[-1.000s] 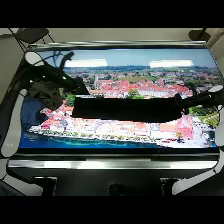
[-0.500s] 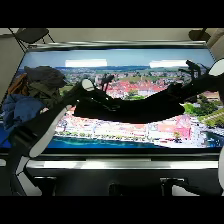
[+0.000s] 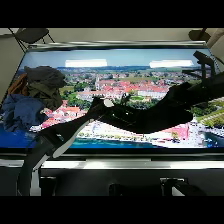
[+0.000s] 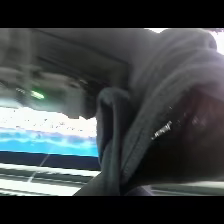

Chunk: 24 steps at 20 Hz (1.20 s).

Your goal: Fold the shirts.

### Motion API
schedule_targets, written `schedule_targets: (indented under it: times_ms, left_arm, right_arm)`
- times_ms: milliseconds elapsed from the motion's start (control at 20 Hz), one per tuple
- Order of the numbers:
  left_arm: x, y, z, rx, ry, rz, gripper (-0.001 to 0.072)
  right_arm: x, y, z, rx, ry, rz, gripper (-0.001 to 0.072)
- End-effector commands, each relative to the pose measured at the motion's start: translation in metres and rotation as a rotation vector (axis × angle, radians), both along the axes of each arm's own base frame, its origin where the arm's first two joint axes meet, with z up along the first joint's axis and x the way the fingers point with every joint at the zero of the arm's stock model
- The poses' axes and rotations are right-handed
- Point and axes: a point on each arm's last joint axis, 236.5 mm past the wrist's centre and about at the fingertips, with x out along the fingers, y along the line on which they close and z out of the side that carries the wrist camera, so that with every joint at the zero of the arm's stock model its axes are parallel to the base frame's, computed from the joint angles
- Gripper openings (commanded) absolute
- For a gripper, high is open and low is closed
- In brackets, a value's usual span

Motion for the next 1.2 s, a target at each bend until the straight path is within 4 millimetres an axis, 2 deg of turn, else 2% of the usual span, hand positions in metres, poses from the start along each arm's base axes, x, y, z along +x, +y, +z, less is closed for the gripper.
schedule_targets:
  times_ms: [0, 100, 150, 250, 350, 450, 550, 650, 750, 800, 900, 950, 1000, 1050, 1150]
  left_arm:
    - [-0.015, -0.02, 0.002, -0.073, 0.034, -0.006, 0.003]
    - [0.011, -0.002, 0.013, -0.077, -0.014, 0.018, 0.0028]
    - [0.032, 0.017, 0.021, -0.052, -0.076, 0.036, 0.0028]
    - [0.075, 0.07, 0.047, 0.032, -0.216, 0.072, 0.0028]
    - [0.114, 0.131, 0.092, 0.086, -0.352, 0.129, 0.0028]
    - [0.139, 0.188, 0.155, 0.084, -0.462, 0.215, 0.0029]
    - [0.143, 0.231, 0.222, 0.058, -0.581, 0.286, 0.0029]
    - [0.13, 0.26, 0.28, 0.04, -0.691, 0.325, 0.003]
    - [0.109, 0.274, 0.327, 0.018, -0.787, 0.344, 0.003]
    - [0.097, 0.276, 0.346, 0.005, -0.83, 0.346, 0.003]
    - [0.077, 0.277, 0.373, -0.015, -0.89, 0.345, 0.0031]
    - [0.071, 0.277, 0.381, -0.022, -0.907, 0.345, 0.003]
    - [0.066, 0.277, 0.386, -0.027, -0.918, 0.344, 0.0031]
    - [0.065, 0.278, 0.388, -0.028, -0.922, 0.344, 0.003]
    - [0.067, 0.279, 0.384, -0.013, -0.923, 0.345, 0.0031]
  right_arm:
    - [-0.009, 0.002, 0.009, 0.006, -0.01, -0.022, 0.004]
    - [-0.002, 0.002, 0.005, 0.008, -0.011, -0.026, 0.004]
    - [0.003, 0.004, 0.001, 0.016, -0.004, -0.02, 0.0039]
    - [0.019, 0.019, -0.013, 0.033, 0.006, 0.025, 0.0039]
    - [0.042, 0.048, -0.035, 0.043, 0.009, 0.074, 0.0039]
    - [0.066, 0.088, -0.067, 0.074, 0.026, 0.122, 0.0039]
    - [0.084, 0.141, -0.101, 0.177, 0.06, 0.155, 0.0039]
    - [0.1, 0.19, -0.132, 0.306, 0.097, 0.144, 0.0039]
    - [0.109, 0.226, -0.163, 0.405, 0.15, 0.115, 0.0039]
    - [0.112, 0.238, -0.177, 0.439, 0.175, 0.093, 0.004]
    - [0.118, 0.254, -0.197, 0.493, 0.209, 0.046, 0.0051]
    - [0.121, 0.261, -0.199, 0.54, 0.224, 0.02, 0.0288]
    - [0.124, 0.263, -0.195, 0.569, 0.215, 0.025, 0.0626]
    - [0.128, 0.26, -0.187, 0.577, 0.185, 0.053, 0.0698]
    - [0.132, 0.234, -0.171, 0.556, 0.162, 0.058, 0.0698]
